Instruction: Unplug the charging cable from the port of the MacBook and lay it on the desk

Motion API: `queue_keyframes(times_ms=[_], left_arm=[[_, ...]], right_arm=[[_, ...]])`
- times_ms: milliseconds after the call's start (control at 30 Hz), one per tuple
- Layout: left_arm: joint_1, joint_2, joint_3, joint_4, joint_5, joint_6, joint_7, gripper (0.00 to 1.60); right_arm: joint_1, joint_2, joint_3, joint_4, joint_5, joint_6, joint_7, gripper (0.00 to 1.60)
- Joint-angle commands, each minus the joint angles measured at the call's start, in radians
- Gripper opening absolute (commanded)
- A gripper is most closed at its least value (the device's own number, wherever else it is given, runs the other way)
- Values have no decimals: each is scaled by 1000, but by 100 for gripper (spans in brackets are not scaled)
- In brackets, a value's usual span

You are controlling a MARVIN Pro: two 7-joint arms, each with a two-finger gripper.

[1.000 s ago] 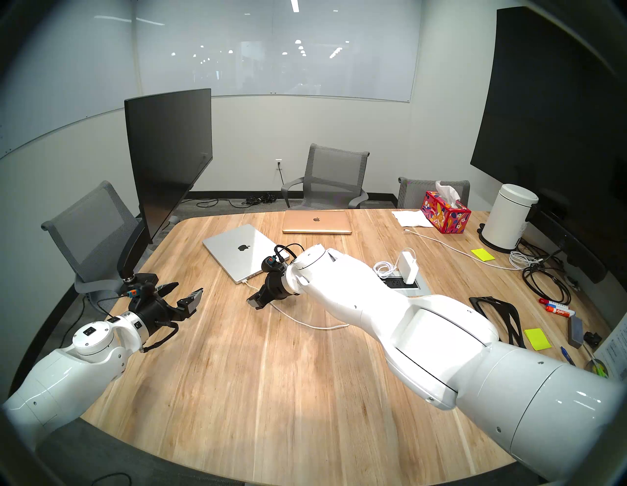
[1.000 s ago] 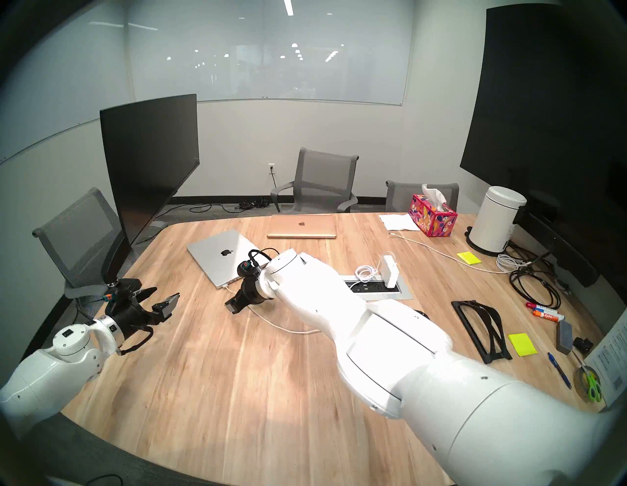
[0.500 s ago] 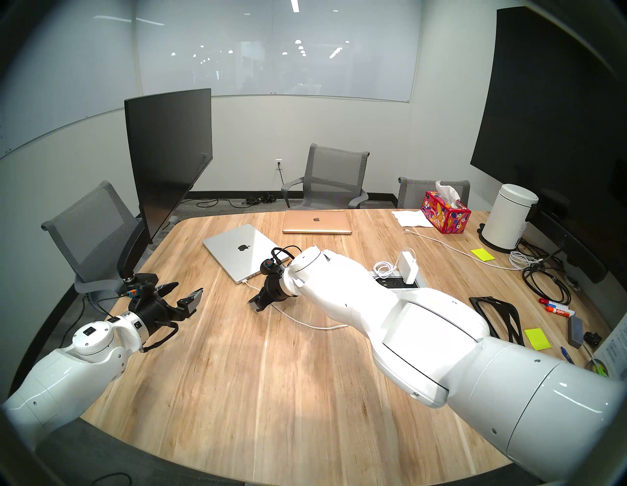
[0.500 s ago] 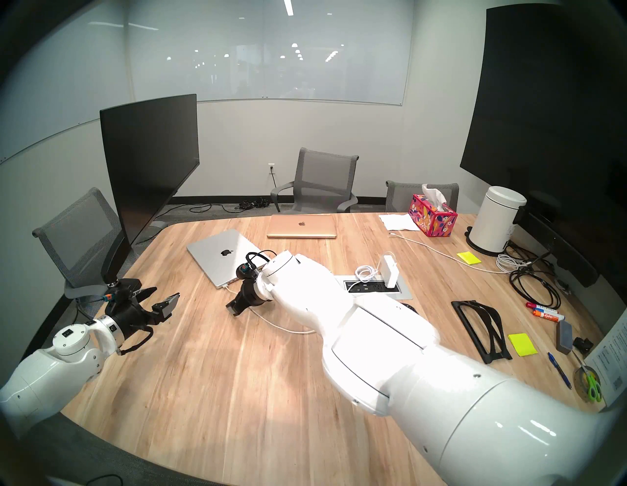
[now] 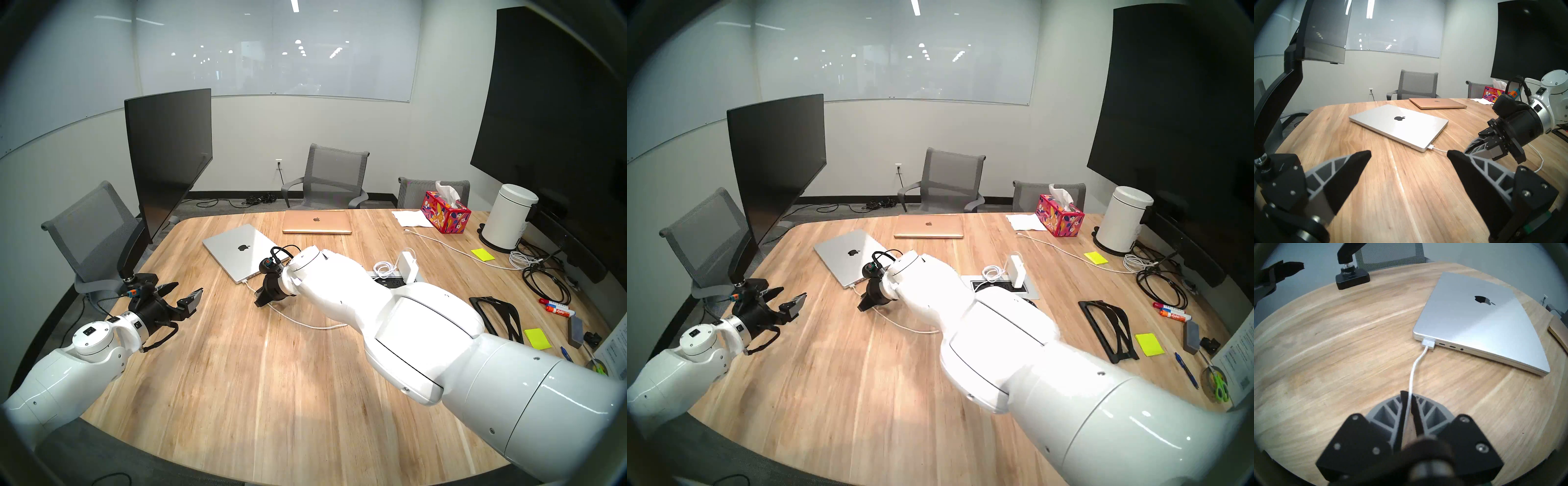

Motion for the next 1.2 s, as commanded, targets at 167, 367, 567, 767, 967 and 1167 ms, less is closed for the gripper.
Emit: queue_keyframes(times_ms=[167,367,567,767,967,1167], left_arm=[[-4,5,-11,-14,2,-11,0,160],[-4,5,-11,-14,2,-12,1,160],[-4,5,-11,-14,2,-12,1,160],[-4,5,-11,-14,2,-12,1,160],[-5,5,-11,-13,2,-11,0,160],[-5,5,-10,-13,1,-11,0,160]], right_arm=[[34,-31,0,9,-5,-24,8,0],[34,-33,0,17,-9,-33,9,0],[35,-27,1,15,-10,-43,14,0],[44,-14,6,6,-9,-56,24,0],[60,2,18,-6,-3,-68,32,0],[68,23,47,-21,13,-77,34,0]])
